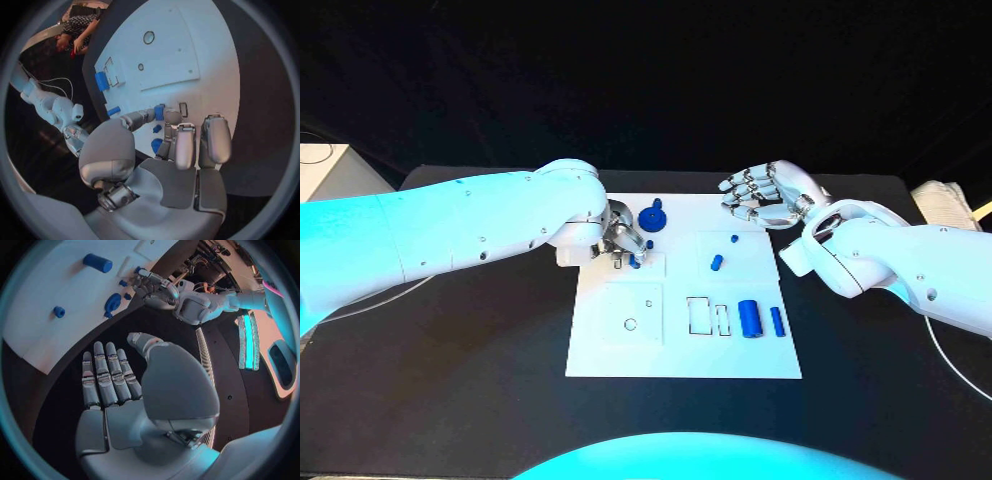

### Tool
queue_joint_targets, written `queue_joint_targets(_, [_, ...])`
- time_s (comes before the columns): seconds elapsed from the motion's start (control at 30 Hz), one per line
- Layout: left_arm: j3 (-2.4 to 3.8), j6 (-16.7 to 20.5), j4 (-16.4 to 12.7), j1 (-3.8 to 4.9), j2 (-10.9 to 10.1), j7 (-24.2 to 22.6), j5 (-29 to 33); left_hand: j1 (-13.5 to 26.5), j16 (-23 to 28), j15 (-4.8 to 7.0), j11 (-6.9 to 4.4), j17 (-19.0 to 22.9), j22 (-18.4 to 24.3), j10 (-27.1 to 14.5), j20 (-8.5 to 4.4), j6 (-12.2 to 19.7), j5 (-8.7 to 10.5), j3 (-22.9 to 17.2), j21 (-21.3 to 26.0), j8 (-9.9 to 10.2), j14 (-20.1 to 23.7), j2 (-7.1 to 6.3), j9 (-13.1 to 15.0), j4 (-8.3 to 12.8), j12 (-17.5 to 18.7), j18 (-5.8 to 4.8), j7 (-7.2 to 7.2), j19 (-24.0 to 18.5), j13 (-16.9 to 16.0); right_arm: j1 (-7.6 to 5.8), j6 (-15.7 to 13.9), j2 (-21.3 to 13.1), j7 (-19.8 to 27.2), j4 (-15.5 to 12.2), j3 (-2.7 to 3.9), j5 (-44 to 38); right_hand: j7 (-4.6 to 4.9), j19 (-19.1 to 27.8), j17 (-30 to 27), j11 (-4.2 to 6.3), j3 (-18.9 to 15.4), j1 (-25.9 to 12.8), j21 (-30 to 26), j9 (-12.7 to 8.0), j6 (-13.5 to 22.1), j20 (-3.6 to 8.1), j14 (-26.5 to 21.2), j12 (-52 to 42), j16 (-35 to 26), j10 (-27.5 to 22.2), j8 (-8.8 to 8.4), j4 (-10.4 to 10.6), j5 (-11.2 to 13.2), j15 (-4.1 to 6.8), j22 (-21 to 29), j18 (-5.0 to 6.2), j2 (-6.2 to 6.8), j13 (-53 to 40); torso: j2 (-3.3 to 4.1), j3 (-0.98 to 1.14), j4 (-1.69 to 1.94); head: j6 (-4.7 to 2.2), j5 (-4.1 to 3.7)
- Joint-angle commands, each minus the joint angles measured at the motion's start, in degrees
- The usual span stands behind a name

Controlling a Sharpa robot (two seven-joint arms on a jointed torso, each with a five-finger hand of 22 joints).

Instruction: Assemble the parts on the task board

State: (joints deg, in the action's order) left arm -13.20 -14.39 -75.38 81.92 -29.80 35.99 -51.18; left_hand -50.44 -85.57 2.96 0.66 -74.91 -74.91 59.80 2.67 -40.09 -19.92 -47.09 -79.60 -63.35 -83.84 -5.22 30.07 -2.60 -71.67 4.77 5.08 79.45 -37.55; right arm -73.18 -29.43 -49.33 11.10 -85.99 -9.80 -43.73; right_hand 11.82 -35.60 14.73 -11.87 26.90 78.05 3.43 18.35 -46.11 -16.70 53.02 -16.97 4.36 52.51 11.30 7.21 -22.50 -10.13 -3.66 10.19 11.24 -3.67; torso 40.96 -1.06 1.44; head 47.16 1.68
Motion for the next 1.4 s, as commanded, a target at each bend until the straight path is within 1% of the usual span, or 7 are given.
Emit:
queue_joint_targets(0.03, [-0.03,-0.9,0.1,-0.1,0.1,0.1,-0.5,-0.3,-0.3,0.37,-0.4,-8.1,-3.6,-0.1,-0.11,-0.3,-0.36,-13.5,-0.2,-0.4,-3.8,0.83,0.0,13.5,-0.1,-0.95,-0.5,0.4,0.1,0.03,0.7,0.0,0.5,-0.2,0.01,-0.5,3.3,0.3,-0.1,0.15,0.4,0.1,-0.1,-0.1,-0.5,0.0,0.0,0.3,-0.1,0.4,-0.23,-0.1,0.2,-0.21,0.1,-0.26,0.2,0.0,0.02,0.03,-0.01,0.06,-0.02])
queue_joint_targets(0.07, [-0.03,-0.9,0.1,-0.12,0.1,0.1,-0.5,-0.3,-0.3,0.37,-0.4,-8.1,-3.6,-0.1,-0.11,-0.3,-0.36,-13.5,-0.2,-0.4,-3.8,0.83,0.0,13.5,-0.1,-0.95,-0.5,0.4,0.1,0.03,0.7,0.0,0.5,-0.2,0.01,-0.5,3.29,0.4,-0.2,0.15,0.8,-0.2,-0.1,-0.1,-0.6,0.0,0.0,0.4,-0.1,0.5,-0.24,-0.1,0.2,-0.22,0.1,-0.27,0.3,0.0,0.02,0.03,-0.02,0.1,-0.02])
queue_joint_targets(0.33, [-0.04,-1.0,0.2,-0.32,0.3,0.1,-1.0,-0.4,-0.4,0.38,-0.4,-8.3,-3.8,0.0,-0.12,-0.3,-0.35,-13.5,-0.4,-0.4,-3.9,0.84,0.0,13.5,-0.2,-1.0,-0.51,0.6,-0.1,0.03,0.7,-0.1,0.5,-0.3,0.01,-0.5,3.29,0.4,-0.2,0.15,0.8,-0.2,-0.1,-0.1,-0.6,0.0,0.0,0.4,-0.1,0.5,-0.24,-0.1,0.2,-0.22,0.1,-0.27,0.3,0.0,0.03,0.04,-0.06,0.24,-0.09])
queue_joint_targets(0.77, [-0.06,-1.3,0.4,-0.5,0.7,0.1,-1.1,-0.4,-0.5,0.39,-0.41,-8.4,-3.8,0.1,-0.13,-0.3,-0.36,-13.4,-0.4,-0.4,-4.0,0.82,0.0,13.5,-0.2,-1.01,-0.51,0.6,-0.3,0.02,0.6,-0.3,0.5,-0.6,0.01,-0.5,3.29,0.4,-0.2,0.15,0.8,-0.2,-0.1,-0.1,-0.6,0.0,0.0,0.4,-0.1,0.5,-0.24,-0.1,0.2,-0.22,0.1,-0.27,0.3,0.0,0.04,0.06,0.0,0.38,-0.2])
queue_joint_targets(0.93, [-0.07,-1.7,0.7,-0.54,1.0,0.2,-1.1,-0.3,-0.5,0.39,-0.41,-8.5,-3.9,0.1,-0.14,-0.3,-0.41,-13.2,-0.5,-0.4,-4.0,0.69,0.0,13.5,-0.2,-1.04,-0.51,0.7,-0.1,0.02,0.6,-0.3,0.5,-0.7,0.01,-0.5,3.29,0.4,-0.2,0.15,0.8,-0.2,-0.1,-0.1,-0.6,0.0,0.0,0.4,-0.1,0.5,-0.24,-0.1,0.2,-0.22,0.1,-0.27,0.3,0.0,0.03,0.03,-0.03,0.5,-0.25])
queue_joint_targets(1.27, [-0.09,-2.9,1.5,-0.75,1.6,0.3,-0.8,-0.3,-0.5,0.39,-0.41,-8.5,-3.9,0.0,-0.15,-0.3,-0.46,-13.0,-0.4,-0.4,-4.0,0.55,-0.1,13.4,-0.1,-1.04,-0.51,0.6,0.0,0.01,0.5,-0.5,0.4,-0.9,0.01,-0.6,3.29,0.4,-0.2,0.15,0.8,-0.2,-0.1,-0.1,-0.6,0.0,0.0,0.4,-0.1,0.5,-0.24,-0.1,0.2,-0.22,0.1,-0.27,0.3,0.0,0.03,0.08,-0.04,0.65,-0.39])
queue_joint_targets(1.4, [-0.1,-3.2,1.9,-0.79,1.9,0.3,-0.3,-0.2,-0.6,0.38,-0.41,-8.5,-3.9,0.0,-0.15,-0.3,-0.47,-12.9,-0.4,-0.4,-4.0,0.54,-0.1,13.4,-0.1,-1.03,-0.5,0.6,0.0,0.0,0.5,-0.6,0.4,-1.0,0.01,-0.6,3.29,0.4,-0.2,0.15,0.8,-0.2,-0.1,-0.1,-0.6,0.0,0.0,0.4,-0.1,0.5,-0.24,-0.1,0.2,-0.22,0.1,-0.27,0.3,0.0,0.02,0.07,-0.05,0.73,-0.45])
